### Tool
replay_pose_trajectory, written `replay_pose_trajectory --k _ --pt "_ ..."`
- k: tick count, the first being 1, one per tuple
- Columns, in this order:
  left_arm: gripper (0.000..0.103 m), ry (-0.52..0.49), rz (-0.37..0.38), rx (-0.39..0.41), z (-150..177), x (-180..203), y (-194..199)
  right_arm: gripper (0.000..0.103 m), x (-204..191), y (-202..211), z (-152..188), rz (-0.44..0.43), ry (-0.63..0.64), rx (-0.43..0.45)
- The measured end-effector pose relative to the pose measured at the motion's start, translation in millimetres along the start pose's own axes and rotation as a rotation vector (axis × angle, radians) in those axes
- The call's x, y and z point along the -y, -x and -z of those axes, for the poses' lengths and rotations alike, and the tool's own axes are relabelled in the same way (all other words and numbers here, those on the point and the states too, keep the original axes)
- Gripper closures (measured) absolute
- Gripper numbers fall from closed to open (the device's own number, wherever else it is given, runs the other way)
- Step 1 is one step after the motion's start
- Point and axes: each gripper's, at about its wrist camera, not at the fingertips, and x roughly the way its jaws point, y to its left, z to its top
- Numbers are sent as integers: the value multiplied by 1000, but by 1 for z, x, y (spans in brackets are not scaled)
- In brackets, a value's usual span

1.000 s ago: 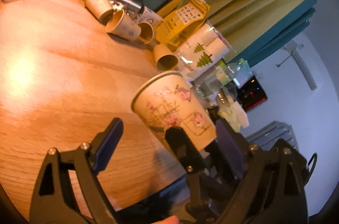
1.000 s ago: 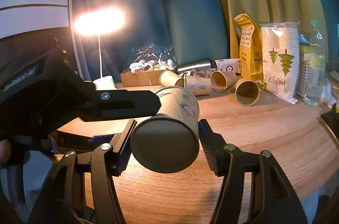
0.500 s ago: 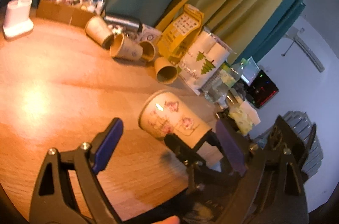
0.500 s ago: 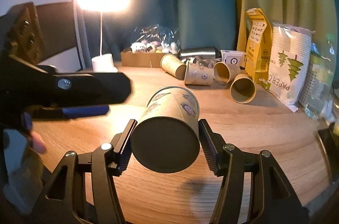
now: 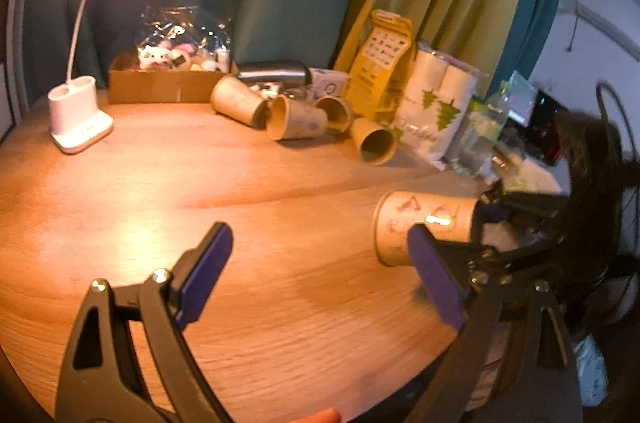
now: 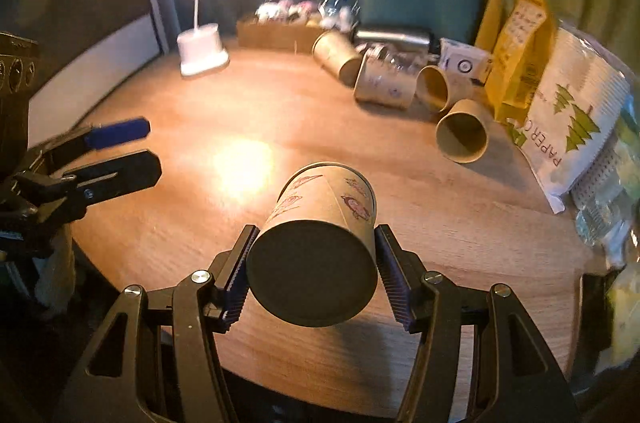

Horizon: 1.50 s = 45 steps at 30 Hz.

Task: Flip cup upside down
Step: 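Lower the inverted cup onto the table with the right gripper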

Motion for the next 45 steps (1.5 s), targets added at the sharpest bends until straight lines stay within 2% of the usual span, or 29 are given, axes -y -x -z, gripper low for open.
replay_pose_trajectory --k 5,8,12,17,28,36,45 --pt "13 -35 -9 -15 9 -1 -4 42 -4 -21 -14 -17 61 -165" --pt "13 -32 -8 -16 14 -4 -6 42 -10 -26 -22 25 126 -211" --pt "13 -19 -8 -18 17 -10 -8 42 -13 -33 -31 38 176 -283" --pt "13 -28 -3 -12 19 -12 -5 42 -16 -48 -43 67 254 -425" --pt "13 -51 25 -57 32 -5 -17 42 -30 -94 -56 109 394 -634" --pt "13 -43 72 -91 41 0 -26 42 -22 -110 -67 108 381 -676" --pt "13 -48 83 -99 43 4 -28 41 -4 -118 -67 85 309 -663"
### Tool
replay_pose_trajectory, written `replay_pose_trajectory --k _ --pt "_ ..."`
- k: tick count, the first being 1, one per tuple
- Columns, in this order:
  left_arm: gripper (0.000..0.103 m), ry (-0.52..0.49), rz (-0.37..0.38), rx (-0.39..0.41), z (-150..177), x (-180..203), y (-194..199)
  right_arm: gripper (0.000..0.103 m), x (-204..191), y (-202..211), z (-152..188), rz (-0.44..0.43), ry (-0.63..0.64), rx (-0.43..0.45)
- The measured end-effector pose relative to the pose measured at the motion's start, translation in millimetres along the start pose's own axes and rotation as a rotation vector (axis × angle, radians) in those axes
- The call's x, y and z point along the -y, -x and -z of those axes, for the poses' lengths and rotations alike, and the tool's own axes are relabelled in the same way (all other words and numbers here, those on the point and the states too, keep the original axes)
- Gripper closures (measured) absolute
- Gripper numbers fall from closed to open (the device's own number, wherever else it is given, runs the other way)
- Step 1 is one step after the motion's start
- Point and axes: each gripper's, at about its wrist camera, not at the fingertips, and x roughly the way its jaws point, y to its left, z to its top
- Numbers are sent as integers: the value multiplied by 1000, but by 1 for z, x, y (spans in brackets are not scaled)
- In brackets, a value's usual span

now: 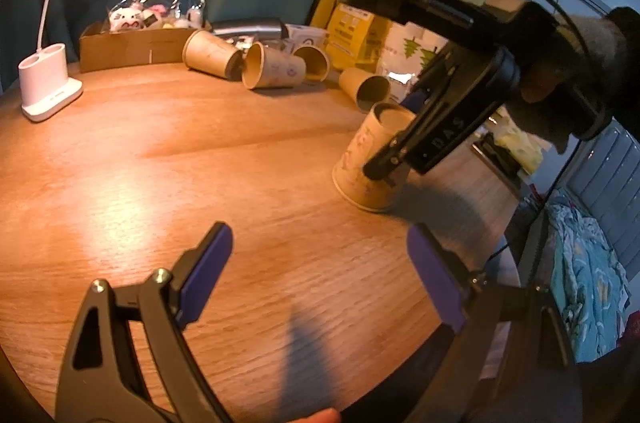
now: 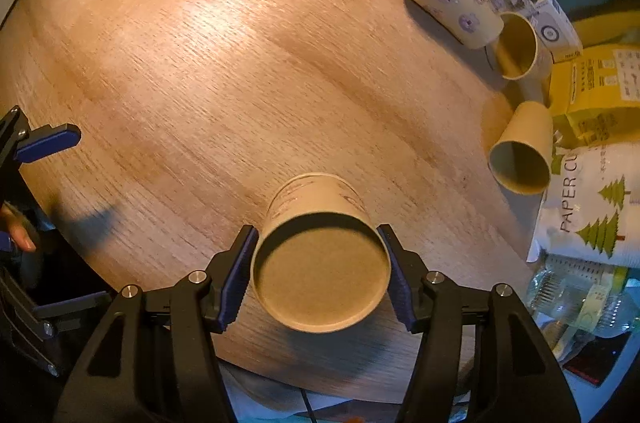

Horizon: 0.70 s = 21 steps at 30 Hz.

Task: Flip cup upside down
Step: 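Lower the inverted cup onto the table with the right gripper, then open the right gripper and pull it back from the cup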

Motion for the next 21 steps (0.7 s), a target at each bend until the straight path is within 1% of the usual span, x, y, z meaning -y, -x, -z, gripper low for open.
replay_pose_trajectory --k 5,7,10,12,15,19,20,21 --pt "13 -8 0 4 -1 3 -1 38 14 0 5 -62 -53 31" --pt "13 -12 0 10 -2 5 0 22 21 1 8 -70 -70 52" --pt "13 -21 -3 16 -4 7 0 21 29 3 10 -101 -110 94" --pt "13 -32 -6 23 -4 9 2 20 35 7 14 -116 -131 137" --pt "13 -48 -13 35 -5 12 6 20 42 19 25 -140 -169 231" --pt "13 -48 -25 70 -9 15 11 20 45 38 47 -125 -237 405" --pt "13 -46 -27 78 -10 15 12 20 45 45 56 -128 -268 469" --pt "13 -45 -31 91 -11 16 14 20 42 49 59 -136 -293 509"
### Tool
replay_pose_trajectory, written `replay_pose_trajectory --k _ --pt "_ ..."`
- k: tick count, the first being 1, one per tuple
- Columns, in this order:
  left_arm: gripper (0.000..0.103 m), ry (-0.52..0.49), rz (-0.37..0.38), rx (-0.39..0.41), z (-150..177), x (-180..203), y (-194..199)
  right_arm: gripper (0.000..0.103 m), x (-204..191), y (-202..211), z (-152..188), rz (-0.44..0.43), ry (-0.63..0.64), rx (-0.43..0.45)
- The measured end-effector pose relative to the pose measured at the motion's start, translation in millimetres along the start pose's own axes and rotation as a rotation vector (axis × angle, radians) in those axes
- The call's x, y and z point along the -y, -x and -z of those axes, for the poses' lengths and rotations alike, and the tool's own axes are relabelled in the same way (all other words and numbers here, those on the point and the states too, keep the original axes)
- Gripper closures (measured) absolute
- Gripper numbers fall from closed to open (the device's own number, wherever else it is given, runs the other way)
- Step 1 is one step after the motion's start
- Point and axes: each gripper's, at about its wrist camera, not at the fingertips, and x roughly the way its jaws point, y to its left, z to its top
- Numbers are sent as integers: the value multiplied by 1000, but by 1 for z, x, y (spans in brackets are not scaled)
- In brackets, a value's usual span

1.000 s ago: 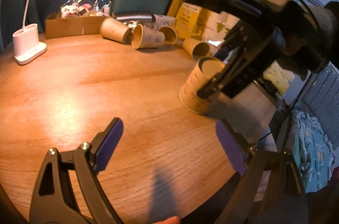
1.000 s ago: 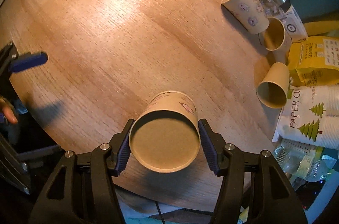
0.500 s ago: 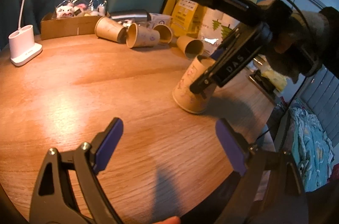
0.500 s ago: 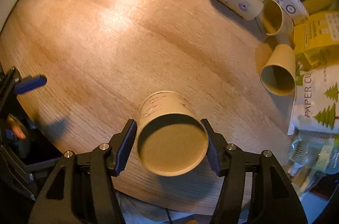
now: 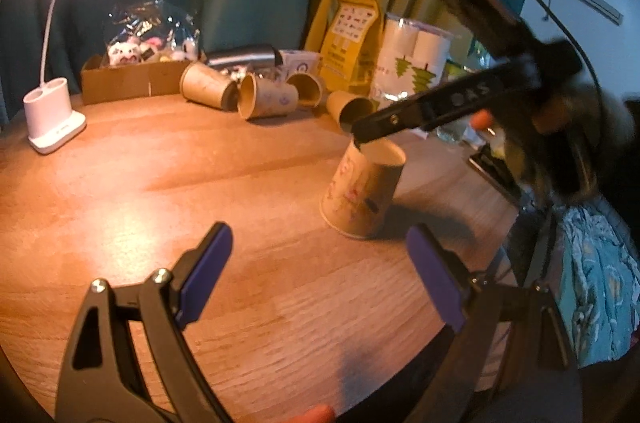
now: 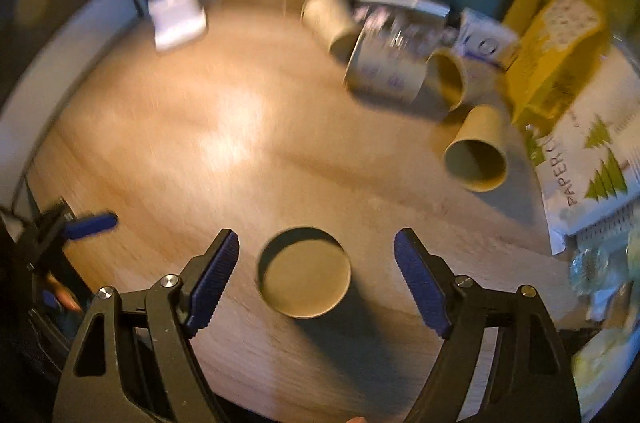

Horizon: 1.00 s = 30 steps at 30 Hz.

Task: Flip cup upside down

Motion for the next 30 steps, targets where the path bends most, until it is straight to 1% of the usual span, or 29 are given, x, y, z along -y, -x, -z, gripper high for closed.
replay_pose_trajectory --k 2,5,7,9,12,13,14,17,19,21,23,25,28,30 --pt "13 -5 -18 15 -2 1 2 20 -5 16 9 -22 -47 103" --pt "13 -7 -53 25 -5 3 4 20 -13 38 26 17 -68 247" --pt "13 4 -68 36 -6 2 7 20 -20 48 38 45 -97 325" --pt "13 25 -84 51 -7 -2 10 20 -22 56 51 69 -133 379" --pt "12 54 -114 79 -8 -8 15 20 -24 61 71 128 -169 443" --pt "9 63 -122 86 -7 -10 16 20 -27 63 78 158 -178 463" --pt "3 69 -128 95 -7 -11 17 20 -30 65 84 180 -184 479" --pt "1 70 -122 118 -2 -11 21 20 -35 69 105 214 -234 537" --pt "1 70 -125 117 2 -8 23 20 -40 69 120 235 -261 587" --pt "1 80 -135 125 5 -8 26 20 -46 62 132 276 -280 600" --pt "1 95 -139 136 6 -9 29 20 -53 51 142 279 -264 577" --pt "1 95 -147 149 7 -10 32 20 -60 44 150 304 -249 567" --pt "1 73 -182 152 10 -7 33 20 -64 40 161 291 -278 572" --pt "1 40 -197 151 11 -4 32 20 -66 38 164 287 -281 570"
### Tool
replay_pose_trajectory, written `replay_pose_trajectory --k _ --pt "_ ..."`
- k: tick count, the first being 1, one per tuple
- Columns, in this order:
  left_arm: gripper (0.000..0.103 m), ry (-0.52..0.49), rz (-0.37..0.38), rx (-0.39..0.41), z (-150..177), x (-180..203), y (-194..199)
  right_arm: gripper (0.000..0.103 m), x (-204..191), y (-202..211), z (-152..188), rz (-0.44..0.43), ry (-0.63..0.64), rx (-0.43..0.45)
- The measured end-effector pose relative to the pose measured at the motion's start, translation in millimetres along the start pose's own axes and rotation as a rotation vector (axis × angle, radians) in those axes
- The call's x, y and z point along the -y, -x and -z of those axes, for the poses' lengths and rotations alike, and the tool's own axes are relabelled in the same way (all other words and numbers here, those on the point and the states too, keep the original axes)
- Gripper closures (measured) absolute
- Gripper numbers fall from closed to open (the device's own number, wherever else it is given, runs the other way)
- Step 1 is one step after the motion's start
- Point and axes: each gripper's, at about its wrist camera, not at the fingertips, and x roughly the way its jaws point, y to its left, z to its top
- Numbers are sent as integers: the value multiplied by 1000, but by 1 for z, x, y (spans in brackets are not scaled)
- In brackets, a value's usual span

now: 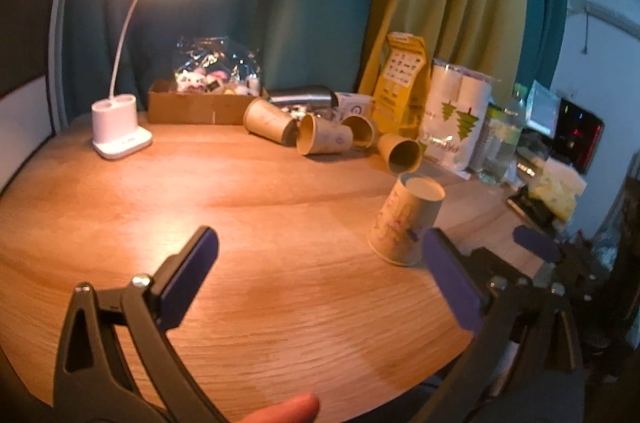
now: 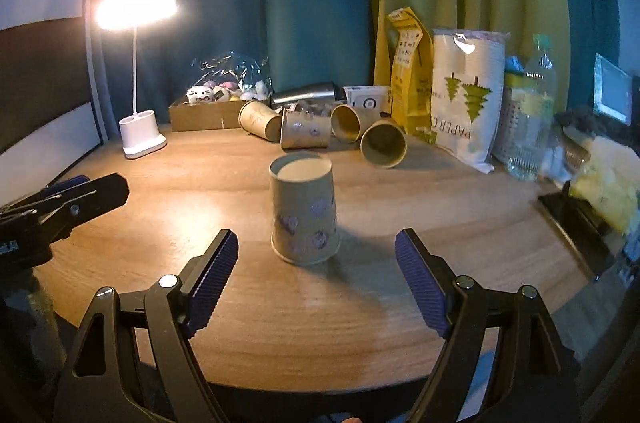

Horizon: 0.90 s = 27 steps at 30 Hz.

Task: Flip cup upside down

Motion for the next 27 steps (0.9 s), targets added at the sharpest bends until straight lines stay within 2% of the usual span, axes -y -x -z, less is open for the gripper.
replay_pose_trajectory --k 11,27 --pt "1 -44 43 -36 3 14 -7 20 -3 6 3 1 -4 30" --pt "1 -61 43 -29 3 23 -8 20 3 5 7 -5 -30 29"
